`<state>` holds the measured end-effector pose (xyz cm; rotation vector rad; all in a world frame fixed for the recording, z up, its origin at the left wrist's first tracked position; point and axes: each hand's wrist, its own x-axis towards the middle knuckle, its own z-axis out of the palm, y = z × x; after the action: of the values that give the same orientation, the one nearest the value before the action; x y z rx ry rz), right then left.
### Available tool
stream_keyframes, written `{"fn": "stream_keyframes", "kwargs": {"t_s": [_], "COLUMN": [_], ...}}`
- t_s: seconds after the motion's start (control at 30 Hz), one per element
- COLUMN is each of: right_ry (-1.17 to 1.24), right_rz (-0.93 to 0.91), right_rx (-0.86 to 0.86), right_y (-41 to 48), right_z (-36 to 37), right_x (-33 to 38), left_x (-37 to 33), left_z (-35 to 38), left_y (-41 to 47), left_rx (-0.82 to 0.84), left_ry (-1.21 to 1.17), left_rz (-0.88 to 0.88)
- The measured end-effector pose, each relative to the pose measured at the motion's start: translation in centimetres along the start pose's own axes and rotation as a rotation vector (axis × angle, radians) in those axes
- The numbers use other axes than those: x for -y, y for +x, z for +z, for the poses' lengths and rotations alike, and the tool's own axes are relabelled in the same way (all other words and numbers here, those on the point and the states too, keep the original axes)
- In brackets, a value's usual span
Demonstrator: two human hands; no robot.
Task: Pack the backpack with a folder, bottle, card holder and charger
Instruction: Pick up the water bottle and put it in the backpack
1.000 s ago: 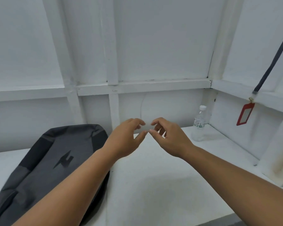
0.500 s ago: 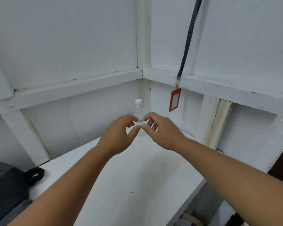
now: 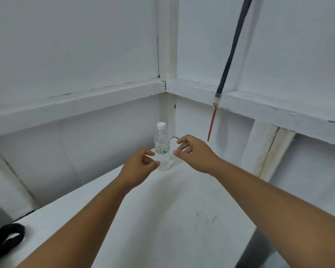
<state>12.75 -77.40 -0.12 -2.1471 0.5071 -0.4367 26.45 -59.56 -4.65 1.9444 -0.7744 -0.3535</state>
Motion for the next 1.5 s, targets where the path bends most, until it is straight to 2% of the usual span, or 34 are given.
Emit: {"fn": "stream_keyframes", "kwargs": {"t_s": [0.23, 0.4, 0.47, 0.57, 0.63, 0.8, 1.07, 1.27, 1.5], "right_ry": [0.056, 0.072, 0.086, 0.059, 0.045, 0.099, 0.124, 0.161, 0.205], "right_rz": [0.034, 0.034, 0.031, 0.019, 0.002, -0.078, -0.223, -0.337, -0.437], "right_rx": [0.027, 0.155, 0.156, 0.158, 0.199, 0.264, 0.362, 0.516, 0.669], "right_y": [7.3, 10.3, 10.4, 9.7, 8.9, 5.6, -0.3, -4.6, -12.8], "right_z": [1.9, 4.2, 4.8, 4.6, 4.3, 3.1, 4.2, 8.4, 13.6], "right_x": [-1.1, -1.7, -1.5, -1.0, -0.6, 1.8, 5.8, 8.8, 14.7], "left_x": [5.1, 5.4, 4.9, 4.1, 3.9, 2.5, 1.3, 2.4, 2.1], "left_z": [0.9, 2.8, 3.6, 3.3, 2.6, 0.8, -2.0, -5.4, -11.1], "left_y": [6.2, 9.1, 9.4, 8.6, 7.5, 2.9, -5.6, -14.2, -27.0], "left_rx": [0.126, 0.27, 0.243, 0.144, 0.146, 0.156, 0.053, -0.141, -0.293], "left_ry": [-0.082, -0.144, -0.156, -0.125, -0.135, -0.215, -0.27, -0.242, -0.173], "left_rz": [-0.126, -0.066, -0.031, -0.069, -0.061, -0.032, -0.034, -0.109, -0.204]}}
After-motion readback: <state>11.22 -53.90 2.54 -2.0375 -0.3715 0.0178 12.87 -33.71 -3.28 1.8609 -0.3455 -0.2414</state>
